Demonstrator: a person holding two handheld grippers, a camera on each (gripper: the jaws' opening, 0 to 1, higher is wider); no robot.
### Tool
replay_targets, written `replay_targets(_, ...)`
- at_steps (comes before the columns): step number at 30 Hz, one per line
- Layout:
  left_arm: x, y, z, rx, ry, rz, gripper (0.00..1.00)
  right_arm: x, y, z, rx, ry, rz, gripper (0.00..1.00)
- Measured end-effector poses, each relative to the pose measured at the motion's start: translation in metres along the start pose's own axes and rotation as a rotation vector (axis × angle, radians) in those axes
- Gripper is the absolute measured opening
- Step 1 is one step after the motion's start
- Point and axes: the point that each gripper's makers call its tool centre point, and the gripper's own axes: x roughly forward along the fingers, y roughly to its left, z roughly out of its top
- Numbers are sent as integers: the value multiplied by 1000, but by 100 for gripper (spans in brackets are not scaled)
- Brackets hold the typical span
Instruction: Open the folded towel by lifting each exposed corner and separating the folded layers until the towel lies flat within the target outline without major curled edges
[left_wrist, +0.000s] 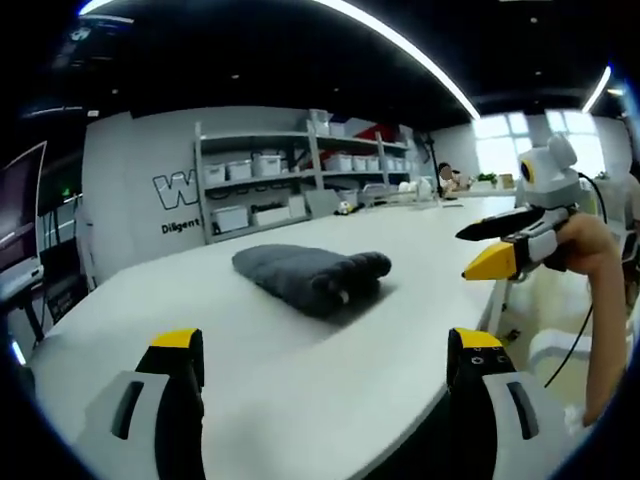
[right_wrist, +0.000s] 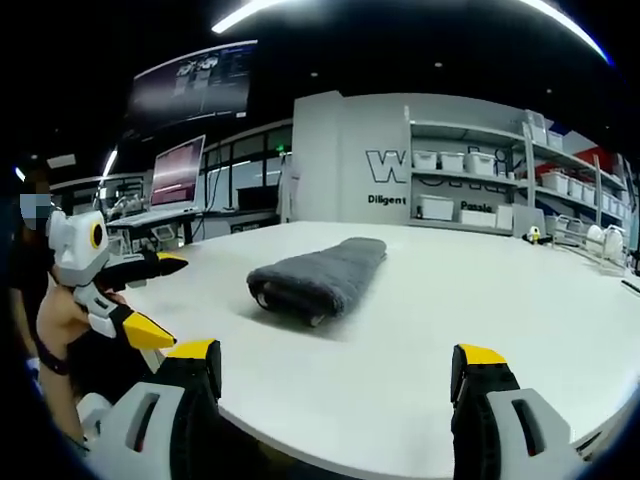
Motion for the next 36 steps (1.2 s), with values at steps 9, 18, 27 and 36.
replay_targets(9,14,11,7,14,-7,59,99,12,-4,-11,2,41,-1,97)
replay_targets(18,32,0,13,60,18,33,99,20,6,-19,-55,85,21,97)
replay_targets(27,36,-7,19,76,3,32,99,20,35,25,40,-81,213,97)
replay_targets(36,43,-18,24,115,-20,7,99,18,26,27,-12,-61,167,97)
